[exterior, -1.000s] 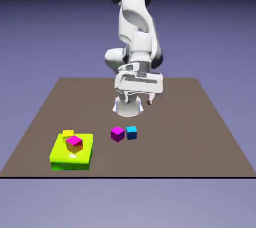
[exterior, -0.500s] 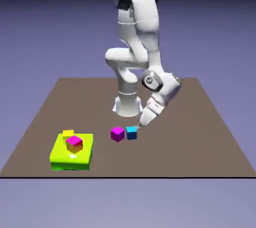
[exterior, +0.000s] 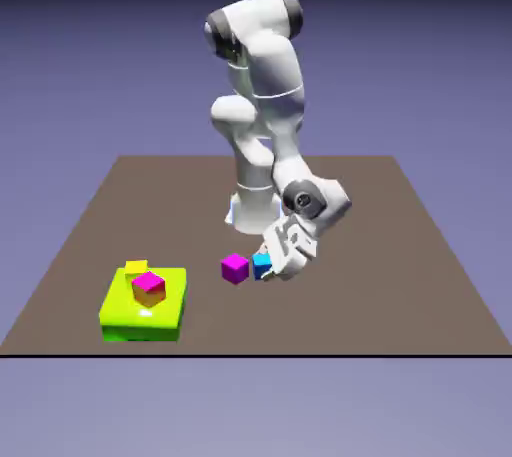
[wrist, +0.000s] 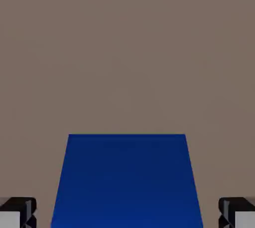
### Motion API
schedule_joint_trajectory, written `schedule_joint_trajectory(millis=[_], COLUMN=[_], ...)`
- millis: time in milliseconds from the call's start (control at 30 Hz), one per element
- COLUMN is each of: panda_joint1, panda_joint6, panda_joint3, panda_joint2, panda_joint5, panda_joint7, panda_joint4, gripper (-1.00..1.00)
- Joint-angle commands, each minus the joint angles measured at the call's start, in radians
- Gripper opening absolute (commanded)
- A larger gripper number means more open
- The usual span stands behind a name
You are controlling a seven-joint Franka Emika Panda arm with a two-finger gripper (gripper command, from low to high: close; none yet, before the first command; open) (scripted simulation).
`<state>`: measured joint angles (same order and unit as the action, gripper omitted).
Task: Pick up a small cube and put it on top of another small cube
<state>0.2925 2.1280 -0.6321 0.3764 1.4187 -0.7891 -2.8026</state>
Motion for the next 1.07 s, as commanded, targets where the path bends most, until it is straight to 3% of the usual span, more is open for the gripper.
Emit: schedule_joint_trajectory(millis=[0,233,600,933,967,1033], panda_joint1=[0.001,0.005,-0.168,-0.102,-0.102,-0.111], panda_joint6=[0.008,0.063,0.073,0.137,0.137,0.129], panda_joint3=[-0.024,-0.194,0.196,0.31,0.31,0.296], panda_joint2=[-0.034,-0.27,-0.516,-0.285,-0.285,-0.316], panda_joint5=[-0.042,-0.346,-0.55,-0.22,-0.22,-0.264], panda_joint7=[0.025,0.204,0.462,0.241,0.241,0.271], panda_joint4=[-0.008,-0.062,-0.093,-0.06,-0.06,-0.064], gripper=[-1.0,-1.0,-1.0,-1.0,1.0,1.0])
